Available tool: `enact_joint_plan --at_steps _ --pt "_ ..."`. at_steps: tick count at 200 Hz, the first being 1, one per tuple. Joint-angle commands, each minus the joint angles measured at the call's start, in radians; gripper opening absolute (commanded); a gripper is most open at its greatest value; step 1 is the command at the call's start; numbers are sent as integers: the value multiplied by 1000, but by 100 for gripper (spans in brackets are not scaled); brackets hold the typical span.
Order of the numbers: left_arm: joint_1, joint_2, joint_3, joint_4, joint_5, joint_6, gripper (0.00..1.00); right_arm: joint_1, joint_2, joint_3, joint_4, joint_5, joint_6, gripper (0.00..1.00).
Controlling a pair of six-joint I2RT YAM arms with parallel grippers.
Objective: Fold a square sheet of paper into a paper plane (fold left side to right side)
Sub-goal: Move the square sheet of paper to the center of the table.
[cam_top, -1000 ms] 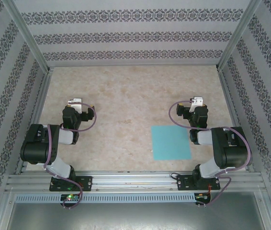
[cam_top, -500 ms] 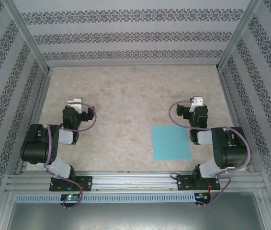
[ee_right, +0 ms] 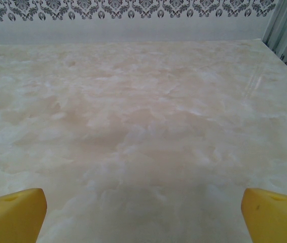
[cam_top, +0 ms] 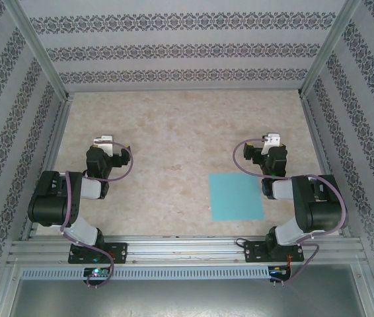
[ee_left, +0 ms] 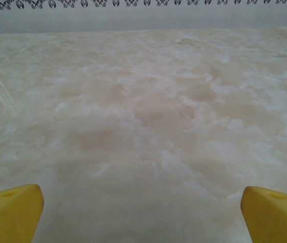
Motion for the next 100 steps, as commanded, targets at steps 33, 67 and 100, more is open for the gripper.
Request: enact_joint_plan --at_steps 33,67,100 --pt "13 -4 0 -2 -1 -12 100 -24 -67 13 -29 -2 30 98" --pt "12 -5 3 -4 -16 -14 100 -24 -258 -9 -163 23 50 98" --pt "9 -184 40 -214 -71 -26 100 -12 -467 85 -551 -27 134 98"
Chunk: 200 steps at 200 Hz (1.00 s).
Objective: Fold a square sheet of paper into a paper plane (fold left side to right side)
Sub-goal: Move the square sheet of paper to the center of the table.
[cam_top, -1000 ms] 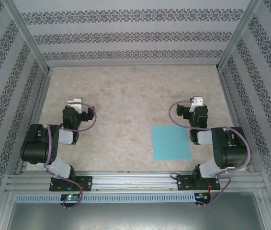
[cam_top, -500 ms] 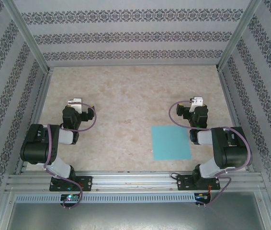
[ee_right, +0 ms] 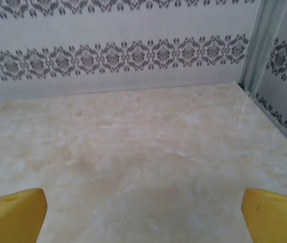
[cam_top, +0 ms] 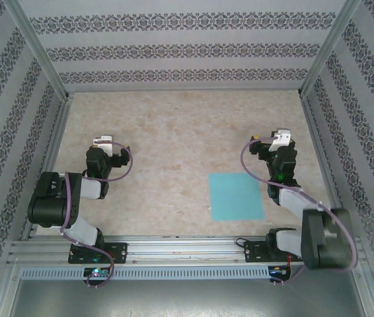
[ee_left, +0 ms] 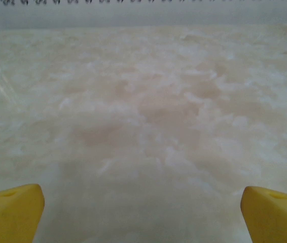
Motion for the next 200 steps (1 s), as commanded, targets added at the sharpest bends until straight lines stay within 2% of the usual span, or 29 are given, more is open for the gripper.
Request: enact_joint_plan --at_steps 1,17,38,59,82,110,130,164,200 --pt "9 -144 42 -161 -51 -24 100 4 -110 79 -318 -36 89 98" --pt "9 -262 79 -287 -80 -81 100 15 -171 132 -503 -87 164 98" --pt "10 -372 158 -491 -50 -277 100 41 -205 212 -723 -202 263 98" --pt "10 -417 222 -644 100 -465 100 107 -205 266 -901 -324 335 98" --pt "9 -435 259 -784 291 -571 100 239 -185 274 -1016 -376 393 96" --pt "-11 -447 252 -892 478 -637 100 400 -129 233 -1023 -395 499 91" --pt "-56 -453 221 -905 551 -678 98 477 -57 215 -1024 -387 545 86" --pt "-148 -454 181 -888 535 -692 96 530 55 188 -986 -369 578 84" --pt "-164 -443 159 -839 513 -709 94 557 136 175 -900 -353 594 84"
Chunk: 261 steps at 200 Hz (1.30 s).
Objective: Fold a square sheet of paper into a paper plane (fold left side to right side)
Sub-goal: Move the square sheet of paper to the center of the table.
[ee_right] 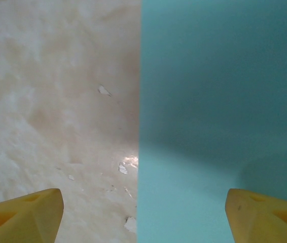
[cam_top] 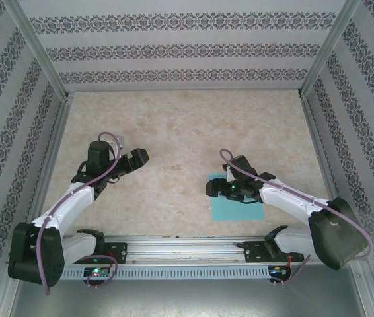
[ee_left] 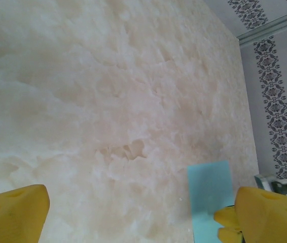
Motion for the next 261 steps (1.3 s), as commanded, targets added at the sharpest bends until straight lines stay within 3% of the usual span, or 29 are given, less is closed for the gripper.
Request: enact_joint_plan --at_steps 1,74,123,192,261 --pt "-11 -7 -13 22 8 -35 94 19 38 -11 74 12 37 84" --pt "-11 -8 12 -8 -41 -23 94 96 203 56 254 36 112 84" --pt "-10 1 26 -30 -59 -18 94 138 415 228 374 55 186 83" --pt "-10 13 30 -45 -56 -3 94 156 695 538 325 -33 90 80" --pt "-11 41 41 -33 -38 -12 93 158 663 603 283 -45 54 80"
